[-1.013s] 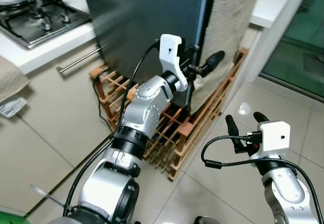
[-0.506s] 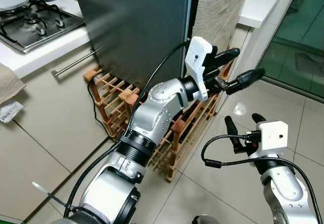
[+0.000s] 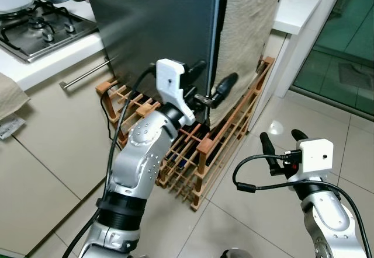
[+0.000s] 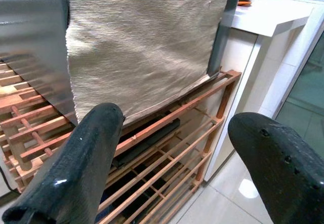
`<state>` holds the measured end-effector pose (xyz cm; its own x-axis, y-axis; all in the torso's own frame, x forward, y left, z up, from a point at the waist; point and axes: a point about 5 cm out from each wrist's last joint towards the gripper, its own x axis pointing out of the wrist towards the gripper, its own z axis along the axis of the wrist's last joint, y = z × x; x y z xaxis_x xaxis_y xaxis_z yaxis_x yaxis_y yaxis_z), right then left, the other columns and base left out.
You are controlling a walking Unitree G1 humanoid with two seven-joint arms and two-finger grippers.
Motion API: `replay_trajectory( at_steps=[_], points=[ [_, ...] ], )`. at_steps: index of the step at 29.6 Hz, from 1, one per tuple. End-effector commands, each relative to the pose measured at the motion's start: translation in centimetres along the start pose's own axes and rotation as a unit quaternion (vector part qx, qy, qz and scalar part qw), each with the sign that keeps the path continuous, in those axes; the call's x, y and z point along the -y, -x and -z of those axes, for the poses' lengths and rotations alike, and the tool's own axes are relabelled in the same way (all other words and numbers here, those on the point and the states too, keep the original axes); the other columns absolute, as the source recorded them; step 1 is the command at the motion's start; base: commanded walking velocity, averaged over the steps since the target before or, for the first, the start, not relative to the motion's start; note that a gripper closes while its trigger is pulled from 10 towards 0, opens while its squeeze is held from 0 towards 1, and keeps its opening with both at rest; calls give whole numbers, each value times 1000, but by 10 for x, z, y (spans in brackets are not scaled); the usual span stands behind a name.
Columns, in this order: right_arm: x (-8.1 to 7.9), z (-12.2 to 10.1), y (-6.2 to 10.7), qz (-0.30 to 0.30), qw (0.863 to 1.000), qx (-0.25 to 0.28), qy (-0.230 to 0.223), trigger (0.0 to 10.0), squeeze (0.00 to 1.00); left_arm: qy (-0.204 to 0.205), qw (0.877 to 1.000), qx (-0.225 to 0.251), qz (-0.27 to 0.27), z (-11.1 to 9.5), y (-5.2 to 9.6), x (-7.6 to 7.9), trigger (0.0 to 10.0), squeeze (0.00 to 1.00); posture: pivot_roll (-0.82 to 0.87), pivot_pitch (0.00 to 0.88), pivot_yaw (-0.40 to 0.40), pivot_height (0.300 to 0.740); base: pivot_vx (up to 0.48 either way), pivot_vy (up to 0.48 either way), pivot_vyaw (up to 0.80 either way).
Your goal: Restocking fridge
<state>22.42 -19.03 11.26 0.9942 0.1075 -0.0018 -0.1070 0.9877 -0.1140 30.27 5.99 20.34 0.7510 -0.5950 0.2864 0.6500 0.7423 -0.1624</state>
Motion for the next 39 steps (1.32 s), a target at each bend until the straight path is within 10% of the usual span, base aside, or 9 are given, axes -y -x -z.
replay_trajectory(
  at_steps=[1,30,39],
  points=[
    [0,3,0,0,1000,-4,-1,10000,259,-17,999,-14,-40,1,9,-8,10000,0,-189,18,30,740,0,0,0],
    [2,-1,-8,4,1000,11,7,10000,259,-47,997,-37,-41,13,3,4,10000,0,-197,13,28,740,0,0,0],
    [-2,-5,-10,1,1000,18,9,10000,255,-22,996,-88,12,34,-33,16,10000,0,-220,28,27,740,0,0,0]
  ],
)
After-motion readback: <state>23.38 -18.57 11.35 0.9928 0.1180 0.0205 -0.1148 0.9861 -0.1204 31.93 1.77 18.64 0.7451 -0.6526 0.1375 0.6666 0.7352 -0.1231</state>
